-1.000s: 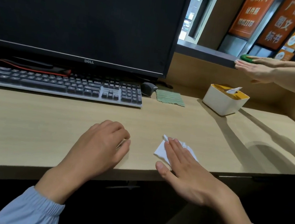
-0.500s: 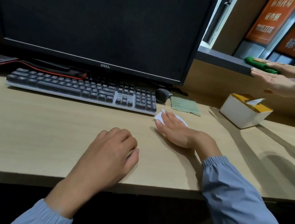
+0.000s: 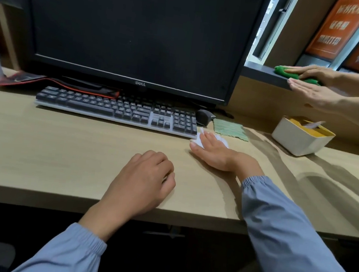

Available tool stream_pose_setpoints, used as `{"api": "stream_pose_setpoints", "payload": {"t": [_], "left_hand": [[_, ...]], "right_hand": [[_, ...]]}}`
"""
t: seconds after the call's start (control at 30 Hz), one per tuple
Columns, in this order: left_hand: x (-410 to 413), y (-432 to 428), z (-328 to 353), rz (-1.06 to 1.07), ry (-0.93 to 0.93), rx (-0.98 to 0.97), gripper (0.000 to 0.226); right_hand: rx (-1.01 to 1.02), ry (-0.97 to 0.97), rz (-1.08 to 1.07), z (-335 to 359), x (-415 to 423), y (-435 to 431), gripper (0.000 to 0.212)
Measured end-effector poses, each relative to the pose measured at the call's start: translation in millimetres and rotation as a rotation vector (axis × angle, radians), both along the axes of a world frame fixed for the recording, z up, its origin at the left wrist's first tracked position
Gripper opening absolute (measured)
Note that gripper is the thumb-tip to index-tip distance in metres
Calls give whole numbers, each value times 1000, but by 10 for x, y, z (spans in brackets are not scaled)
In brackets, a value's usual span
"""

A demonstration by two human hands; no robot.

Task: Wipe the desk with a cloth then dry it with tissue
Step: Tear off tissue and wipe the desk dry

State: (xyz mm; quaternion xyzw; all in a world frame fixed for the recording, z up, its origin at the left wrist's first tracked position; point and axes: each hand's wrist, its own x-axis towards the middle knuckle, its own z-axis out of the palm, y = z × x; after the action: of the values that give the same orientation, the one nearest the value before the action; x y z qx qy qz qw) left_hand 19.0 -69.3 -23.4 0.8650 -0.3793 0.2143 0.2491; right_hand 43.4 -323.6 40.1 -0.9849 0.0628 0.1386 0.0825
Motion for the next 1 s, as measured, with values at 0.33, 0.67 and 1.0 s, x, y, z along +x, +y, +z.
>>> {"api": "stream_pose_setpoints", "payload": {"t": [0.33,0.67,1.0], "left_hand": [[-56,66,20,-35,-69,-81,12],[197,803,123,78,-38,-38,11],[267,852,55,65,-15,-75,14]], "right_hand": [[15,18,161,-33,-1267,440,90],[57,64,144,-45,-1378,703,83],[31,46,95,-31,-308,751,83]]}}
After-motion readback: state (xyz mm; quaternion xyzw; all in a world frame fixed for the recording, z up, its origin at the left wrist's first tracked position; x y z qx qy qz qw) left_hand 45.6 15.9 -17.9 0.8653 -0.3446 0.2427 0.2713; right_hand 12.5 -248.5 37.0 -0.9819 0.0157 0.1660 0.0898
